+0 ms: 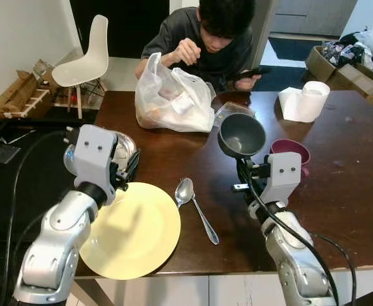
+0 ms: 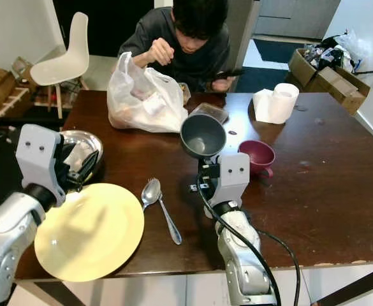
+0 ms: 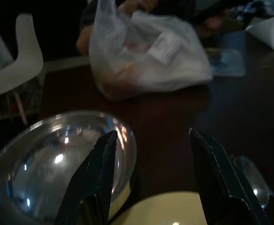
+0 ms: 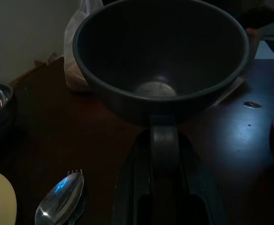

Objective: Setting the table

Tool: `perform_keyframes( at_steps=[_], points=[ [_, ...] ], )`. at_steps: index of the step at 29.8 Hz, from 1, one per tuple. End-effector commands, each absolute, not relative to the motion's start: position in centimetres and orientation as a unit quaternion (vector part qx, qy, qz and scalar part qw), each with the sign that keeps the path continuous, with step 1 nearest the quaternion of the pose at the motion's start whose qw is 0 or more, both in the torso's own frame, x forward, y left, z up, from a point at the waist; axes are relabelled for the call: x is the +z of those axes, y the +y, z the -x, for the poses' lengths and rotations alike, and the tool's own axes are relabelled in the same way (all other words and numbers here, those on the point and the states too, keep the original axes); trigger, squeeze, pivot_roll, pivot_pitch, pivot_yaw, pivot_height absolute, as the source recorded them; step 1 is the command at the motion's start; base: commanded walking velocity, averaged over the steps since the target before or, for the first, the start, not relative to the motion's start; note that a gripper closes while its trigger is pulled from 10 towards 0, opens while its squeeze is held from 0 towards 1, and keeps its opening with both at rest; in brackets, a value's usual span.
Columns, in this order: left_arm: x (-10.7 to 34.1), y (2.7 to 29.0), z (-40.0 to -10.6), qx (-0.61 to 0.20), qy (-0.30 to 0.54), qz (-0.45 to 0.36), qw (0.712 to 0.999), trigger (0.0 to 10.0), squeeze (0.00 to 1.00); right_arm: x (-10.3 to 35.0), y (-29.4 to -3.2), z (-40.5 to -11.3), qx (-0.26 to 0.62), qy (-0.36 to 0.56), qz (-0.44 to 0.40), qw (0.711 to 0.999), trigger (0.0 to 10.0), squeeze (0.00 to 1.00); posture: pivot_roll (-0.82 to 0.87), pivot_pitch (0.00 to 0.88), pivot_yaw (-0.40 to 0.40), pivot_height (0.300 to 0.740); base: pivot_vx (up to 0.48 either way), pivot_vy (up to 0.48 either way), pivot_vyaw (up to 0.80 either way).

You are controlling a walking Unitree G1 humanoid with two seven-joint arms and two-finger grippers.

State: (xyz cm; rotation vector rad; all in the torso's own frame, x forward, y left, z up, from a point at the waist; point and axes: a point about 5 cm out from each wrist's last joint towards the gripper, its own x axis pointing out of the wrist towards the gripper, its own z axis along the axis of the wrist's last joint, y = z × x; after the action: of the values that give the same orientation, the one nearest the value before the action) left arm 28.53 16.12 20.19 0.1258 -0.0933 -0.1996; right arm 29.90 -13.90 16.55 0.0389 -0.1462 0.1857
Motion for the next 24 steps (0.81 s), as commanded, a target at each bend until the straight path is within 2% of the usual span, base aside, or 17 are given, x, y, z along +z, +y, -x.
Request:
perform_keyframes(
  at_steps=[1, 6, 12, 24],
  points=[
    [19.4, 16.4, -28.5, -0.085, -0.037, -0.059, 0.994, 10.0, 0.00, 16.8, -13.8, -30.0, 0.094, -0.075, -0.015, 0.993, 10.0, 0.00, 0.03, 0.000, 0.040, 0.740, 0.000, 0.000, 0.00],
    [18.4, 17.1, -28.2, -0.059, -0.028, -0.057, 0.996, 10.0, 0.00, 18.1, -14.2, -30.6, 0.095, -0.099, 0.018, 0.990, 10.0, 0.00, 0.02, 0.000, 0.023, 0.740, 0.000, 0.000, 0.00],
    [17.5, 17.3, -28.0, -0.036, -0.024, -0.050, 0.998, 10.0, 0.00, 20.1, -15.5, -31.8, 0.087, -0.124, 0.015, 0.988, 10.0, 0.00, 0.03, 0.000, 0.001, 0.740, 0.000, 0.000, 0.00],
    [18.5, 16.9, -28.2, -0.053, -0.047, -0.051, 0.996, 10.0, 0.00, 20.0, -15.8, -31.9, 0.076, -0.122, 0.014, 0.990, 10.0, 0.00, 0.03, 0.000, 0.023, 0.740, -0.400, 0.000, 0.00]
  ],
)
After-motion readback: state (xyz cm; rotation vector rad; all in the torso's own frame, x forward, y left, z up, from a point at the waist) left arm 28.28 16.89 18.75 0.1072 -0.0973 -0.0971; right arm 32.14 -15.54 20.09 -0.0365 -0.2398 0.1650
